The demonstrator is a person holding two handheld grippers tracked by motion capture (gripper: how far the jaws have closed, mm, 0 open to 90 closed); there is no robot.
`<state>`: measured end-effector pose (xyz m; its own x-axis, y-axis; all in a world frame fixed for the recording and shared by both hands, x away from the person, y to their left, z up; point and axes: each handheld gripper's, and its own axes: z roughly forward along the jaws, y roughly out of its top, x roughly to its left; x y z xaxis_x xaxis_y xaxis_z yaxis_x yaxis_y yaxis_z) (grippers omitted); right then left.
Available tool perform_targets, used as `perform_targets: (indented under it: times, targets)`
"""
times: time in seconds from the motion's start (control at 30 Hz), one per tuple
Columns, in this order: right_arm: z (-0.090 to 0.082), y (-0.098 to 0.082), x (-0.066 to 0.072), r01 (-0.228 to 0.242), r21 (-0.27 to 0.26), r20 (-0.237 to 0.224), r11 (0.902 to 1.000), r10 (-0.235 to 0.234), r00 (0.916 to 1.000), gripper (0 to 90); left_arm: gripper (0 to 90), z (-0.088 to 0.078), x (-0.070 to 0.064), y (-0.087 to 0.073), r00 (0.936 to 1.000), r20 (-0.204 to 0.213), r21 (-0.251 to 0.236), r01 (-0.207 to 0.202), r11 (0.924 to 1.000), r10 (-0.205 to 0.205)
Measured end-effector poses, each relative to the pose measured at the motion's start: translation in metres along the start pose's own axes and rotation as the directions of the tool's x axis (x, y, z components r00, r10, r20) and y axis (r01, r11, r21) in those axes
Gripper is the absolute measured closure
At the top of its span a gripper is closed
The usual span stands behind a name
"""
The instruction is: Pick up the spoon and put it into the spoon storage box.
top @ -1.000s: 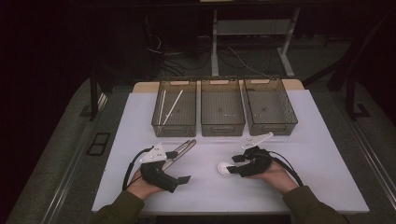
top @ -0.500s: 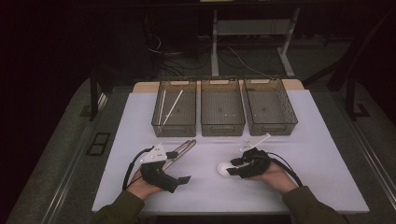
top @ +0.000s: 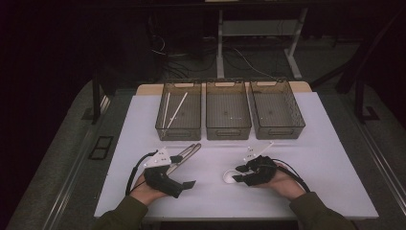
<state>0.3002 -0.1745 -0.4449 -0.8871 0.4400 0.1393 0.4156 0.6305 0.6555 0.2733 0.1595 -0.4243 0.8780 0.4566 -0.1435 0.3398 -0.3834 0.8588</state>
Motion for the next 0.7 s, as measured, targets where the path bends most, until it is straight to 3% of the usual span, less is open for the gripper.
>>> perform_targets:
  times: [0.1, 0.2, 0.37, 0.7]
  targets:
    - [0.0003, 0.0003, 0.0031, 0.023, 0.011, -0.009, 0.9997, -0.023, 0.9997, 61.4, 0.0, 0.0, -0.0001, 0.0001, 1.0, 0.0, 0.0, 0.0, 1.0, 0.0]
    - [0.0006, 0.0003, 0.0052, 0.087, 0.029, 0.021, 0.9958, -0.087, 0.996, 61.4, 0.0, 0.0001, 0.0, 0.0001, 1.0, -0.001, 0.001, -0.002, 1.0, 0.002]
    - [0.0008, 0.0006, 0.0084, 0.126, 0.041, 0.041, 0.9912, -0.128, 0.9909, 63.3, 0.0, 0.0001, -0.0002, 0.0, 1.0, -0.001, 0.001, 0.001, 1.0, -0.001]
    - [-0.001, 0.0004, 0.0088, 0.132, 0.051, 0.031, 0.9899, -0.134, 0.9905, 70.8, 0.0, 0.0002, -0.0003, 0.0, 1.0, -0.001, 0.001, 0.002, 1.0, -0.002]
